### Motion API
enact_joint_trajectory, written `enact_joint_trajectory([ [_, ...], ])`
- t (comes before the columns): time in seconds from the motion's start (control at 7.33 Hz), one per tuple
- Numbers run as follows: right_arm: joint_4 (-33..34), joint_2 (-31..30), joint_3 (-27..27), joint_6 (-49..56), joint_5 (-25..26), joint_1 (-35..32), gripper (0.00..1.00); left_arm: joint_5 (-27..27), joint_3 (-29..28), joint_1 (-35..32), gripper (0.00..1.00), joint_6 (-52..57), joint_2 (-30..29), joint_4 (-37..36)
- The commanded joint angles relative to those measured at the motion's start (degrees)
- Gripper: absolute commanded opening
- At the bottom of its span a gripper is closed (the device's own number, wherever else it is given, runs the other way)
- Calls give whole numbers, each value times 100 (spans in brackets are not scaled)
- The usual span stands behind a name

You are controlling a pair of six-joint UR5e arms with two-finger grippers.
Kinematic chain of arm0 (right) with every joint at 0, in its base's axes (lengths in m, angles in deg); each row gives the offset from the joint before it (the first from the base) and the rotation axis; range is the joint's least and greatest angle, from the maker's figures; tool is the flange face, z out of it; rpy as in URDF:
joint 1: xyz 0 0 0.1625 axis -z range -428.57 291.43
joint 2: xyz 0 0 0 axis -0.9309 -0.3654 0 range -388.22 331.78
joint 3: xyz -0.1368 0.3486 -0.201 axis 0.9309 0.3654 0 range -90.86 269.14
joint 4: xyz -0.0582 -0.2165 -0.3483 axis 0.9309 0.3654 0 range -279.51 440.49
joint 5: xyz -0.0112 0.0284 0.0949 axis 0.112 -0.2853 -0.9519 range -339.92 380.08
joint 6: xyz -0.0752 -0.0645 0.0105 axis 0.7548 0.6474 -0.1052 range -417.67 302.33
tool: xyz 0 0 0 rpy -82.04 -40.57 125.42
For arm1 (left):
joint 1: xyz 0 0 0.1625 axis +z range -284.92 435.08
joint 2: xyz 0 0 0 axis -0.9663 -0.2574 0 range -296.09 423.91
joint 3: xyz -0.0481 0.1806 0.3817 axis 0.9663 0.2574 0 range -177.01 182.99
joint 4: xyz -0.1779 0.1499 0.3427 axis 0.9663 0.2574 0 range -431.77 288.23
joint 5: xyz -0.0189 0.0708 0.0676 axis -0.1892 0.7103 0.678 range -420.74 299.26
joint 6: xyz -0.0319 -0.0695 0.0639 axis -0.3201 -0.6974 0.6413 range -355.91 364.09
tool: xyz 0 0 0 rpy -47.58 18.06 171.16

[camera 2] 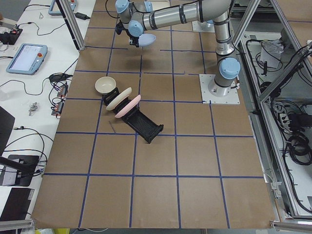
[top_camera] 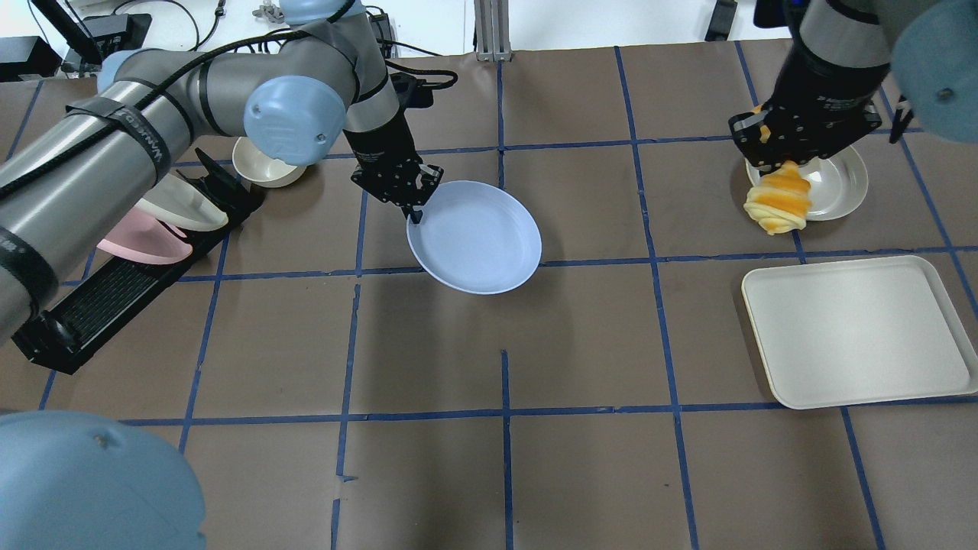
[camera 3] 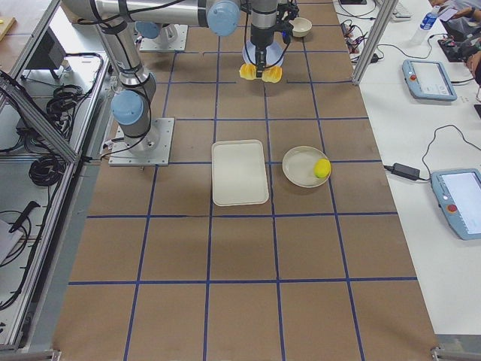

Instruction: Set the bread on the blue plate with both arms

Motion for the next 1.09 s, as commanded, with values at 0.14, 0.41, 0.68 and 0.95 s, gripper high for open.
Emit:
enact_joint_trajectory([
  [0.14, 64, 323, 55, -203, -368, -573, 16, -267, 29, -88, 11, -219, -374, -535],
  [0.41, 511, 455, -59, -552, -799, -732, 16, -330, 20, -97, 29, -675, -603, -860],
  [0.68, 538, 508, -77, -687, -837, -742, 16, -260, 55, -19, 100, -748, -351, -783],
  [0.95, 556, 535, -129, -861, -854, -829, 16, 405, 186, 200, 100, -712, 219, -589],
])
